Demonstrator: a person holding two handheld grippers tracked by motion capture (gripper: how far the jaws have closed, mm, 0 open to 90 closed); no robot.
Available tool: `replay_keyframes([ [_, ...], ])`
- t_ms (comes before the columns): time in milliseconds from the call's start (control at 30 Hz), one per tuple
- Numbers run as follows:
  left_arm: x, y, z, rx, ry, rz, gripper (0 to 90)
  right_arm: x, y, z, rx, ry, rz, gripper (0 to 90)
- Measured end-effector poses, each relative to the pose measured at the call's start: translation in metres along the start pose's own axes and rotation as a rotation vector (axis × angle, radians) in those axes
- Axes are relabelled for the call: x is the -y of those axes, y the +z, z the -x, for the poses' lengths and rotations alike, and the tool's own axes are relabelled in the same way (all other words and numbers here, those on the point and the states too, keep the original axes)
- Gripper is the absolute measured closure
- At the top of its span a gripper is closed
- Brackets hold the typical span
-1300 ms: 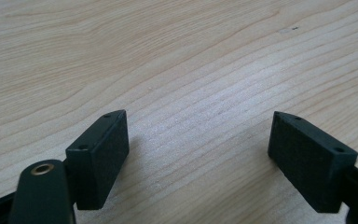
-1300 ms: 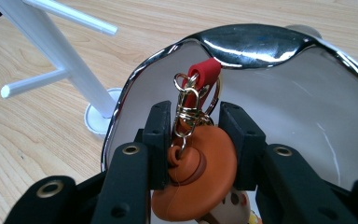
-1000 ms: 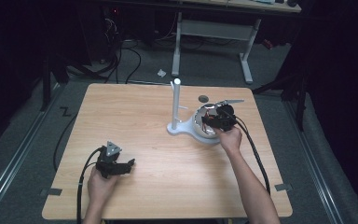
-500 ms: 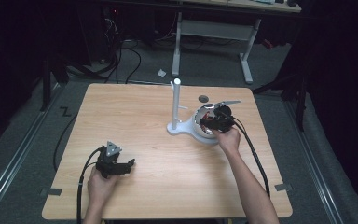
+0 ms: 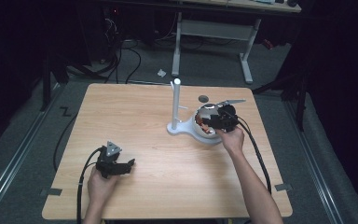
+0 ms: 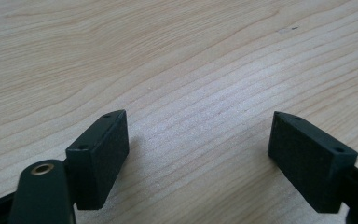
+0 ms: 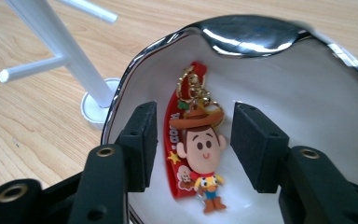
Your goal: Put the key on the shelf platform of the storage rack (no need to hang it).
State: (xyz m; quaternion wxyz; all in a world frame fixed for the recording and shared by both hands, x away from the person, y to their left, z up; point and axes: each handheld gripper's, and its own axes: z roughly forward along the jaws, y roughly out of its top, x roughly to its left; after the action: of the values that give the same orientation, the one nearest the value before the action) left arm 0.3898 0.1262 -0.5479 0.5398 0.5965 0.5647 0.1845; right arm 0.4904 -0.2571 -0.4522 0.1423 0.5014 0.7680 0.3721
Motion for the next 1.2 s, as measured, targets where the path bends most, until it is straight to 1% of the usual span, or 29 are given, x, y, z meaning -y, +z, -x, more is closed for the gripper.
replay_keyframes([
  [133, 0.000, 0.000, 0.000, 0.000, 0.000, 0.000, 20.6, -0.001, -0.010, 0.002, 0.008, -0.001, 0.026, 49.1],
  [200, 0.000, 0.000, 0.000, 0.000, 0.000, 0.000, 20.6, -0.002, -0.015, 0.003, 0.009, 0.007, 0.030, 48.1],
  [300, 0.000, 0.000, 0.000, 0.000, 0.000, 0.000, 20.6, -0.002, -0.018, 0.003, 0.008, 0.005, 0.031, 49.6],
  [333, 0.000, 0.000, 0.000, 0.001, -0.002, 0.002, 20.6, -0.001, -0.023, 0.004, 0.016, -0.001, 0.048, 52.5],
  [467, 0.000, 0.000, 0.000, 0.000, -0.001, 0.001, 20.6, 0.003, -0.030, 0.008, 0.021, 0.009, 0.065, 52.9],
  [500, 0.000, 0.000, 0.000, 0.001, -0.002, 0.002, 20.6, 0.004, -0.032, 0.009, 0.022, 0.014, 0.060, 52.8],
  [600, 0.000, 0.000, 0.000, 0.001, -0.002, 0.002, 20.5, 0.004, -0.036, 0.010, 0.022, 0.014, 0.059, 52.5],
  [767, 0.000, 0.000, 0.000, 0.001, -0.002, 0.002, 20.6, 0.004, -0.046, 0.009, 0.018, -0.002, 0.079, 52.0],
  [933, 0.000, 0.000, 0.000, 0.001, -0.002, 0.002, 20.6, 0.005, -0.054, 0.010, 0.013, 0.008, 0.098, 51.9],
  [1067, 0.000, 0.000, 0.000, 0.001, -0.002, 0.002, 20.6, 0.009, -0.061, 0.012, 0.004, 0.026, 0.125, 51.9],
  [1133, 0.000, 0.000, 0.000, 0.001, -0.002, 0.002, 20.6, 0.010, -0.062, 0.013, 0.006, 0.028, 0.125, 51.9],
  [1167, 0.000, 0.000, 0.000, 0.001, -0.002, 0.002, 20.5, 0.013, -0.065, 0.016, 0.006, 0.041, 0.123, 51.9],
  [1200, 0.000, 0.000, 0.000, 0.001, -0.002, 0.002, 20.5, 0.014, -0.066, 0.018, 0.011, 0.040, 0.119, 51.9],
])
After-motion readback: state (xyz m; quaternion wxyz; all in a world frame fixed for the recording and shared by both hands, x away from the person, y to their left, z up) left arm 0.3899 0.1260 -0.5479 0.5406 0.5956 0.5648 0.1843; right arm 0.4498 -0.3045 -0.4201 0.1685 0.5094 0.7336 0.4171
